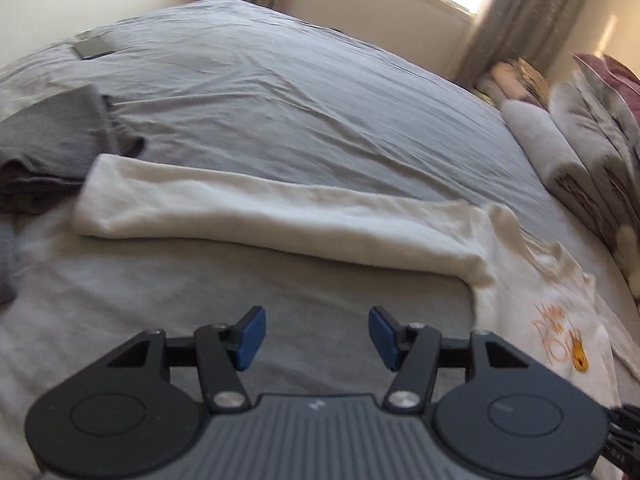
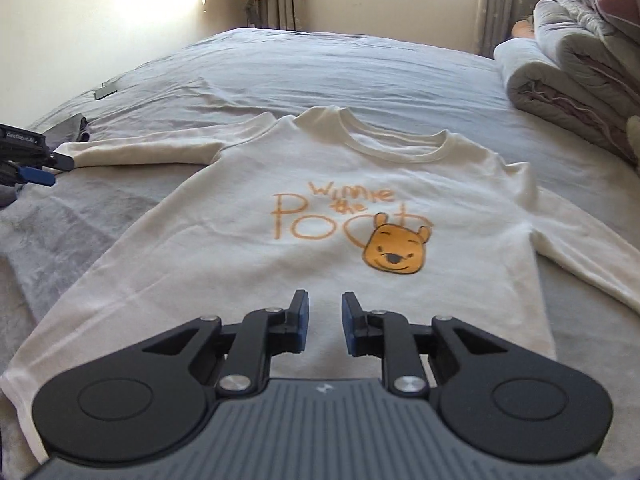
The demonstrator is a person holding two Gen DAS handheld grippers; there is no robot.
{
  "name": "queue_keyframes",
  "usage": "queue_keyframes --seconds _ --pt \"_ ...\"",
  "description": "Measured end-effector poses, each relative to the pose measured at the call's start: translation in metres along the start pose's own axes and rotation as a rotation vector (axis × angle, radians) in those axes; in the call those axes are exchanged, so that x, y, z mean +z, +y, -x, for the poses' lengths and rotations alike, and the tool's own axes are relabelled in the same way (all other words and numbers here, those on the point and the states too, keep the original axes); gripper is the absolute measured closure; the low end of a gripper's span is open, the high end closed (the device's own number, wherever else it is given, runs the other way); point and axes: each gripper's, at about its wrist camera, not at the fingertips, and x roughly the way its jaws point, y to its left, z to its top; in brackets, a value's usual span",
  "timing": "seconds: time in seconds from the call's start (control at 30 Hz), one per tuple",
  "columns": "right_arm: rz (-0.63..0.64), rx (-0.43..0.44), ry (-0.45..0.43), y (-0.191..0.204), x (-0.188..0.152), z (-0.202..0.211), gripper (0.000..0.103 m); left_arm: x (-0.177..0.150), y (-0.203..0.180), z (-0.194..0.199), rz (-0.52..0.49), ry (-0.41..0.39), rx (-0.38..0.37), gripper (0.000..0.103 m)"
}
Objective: Fold clothes
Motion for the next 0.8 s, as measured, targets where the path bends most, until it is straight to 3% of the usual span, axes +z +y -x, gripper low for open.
queue_keyframes --seconds 0.1,0.17,0.23,0.27,0.33,0.63,0.7,0.8 --pt "0.033 -0.015 0.01 0.01 -0.006 -0.004 0.076 -0.023 -0.045 -0.002 -0.107 0.059 -0.131 0.044" --pt "0.054 -0.012 0.016 0.01 -0.004 0.001 0.072 -0.039 -0.068 -0.002 -0.17 0.084 -0.178 0.045" --pt "0.03 0.0 0.019 0.005 -0.003 0.005 0.071 -0.05 -0.074 -0.004 -0.191 0.094 -0.168 0.05" --pt "0.007 0.003 0.023 0.002 -0.004 0.007 0.071 -0.054 -0.075 -0.005 -0.194 0.102 -0.166 0.06" --pt "-0.029 0.012 0.031 -0.001 -0.006 0.01 0.071 -0.061 -0.07 -0.007 -0.166 0.137 -0.193 0.07" --pt "-0.025 0.026 0.032 0.005 -0.011 0.024 0.071 -0.071 -0.066 0.002 -0.125 0.148 -0.212 0.071" --pt "-0.028 0.03 0.042 0.007 -0.013 0.024 0.071 -0.075 -0.069 0.002 -0.132 0.152 -0.217 0.093" --pt "-0.025 0.037 0.055 0.012 -0.016 0.023 0.071 -0.076 -0.068 0.003 -0.121 0.147 -0.219 0.098"
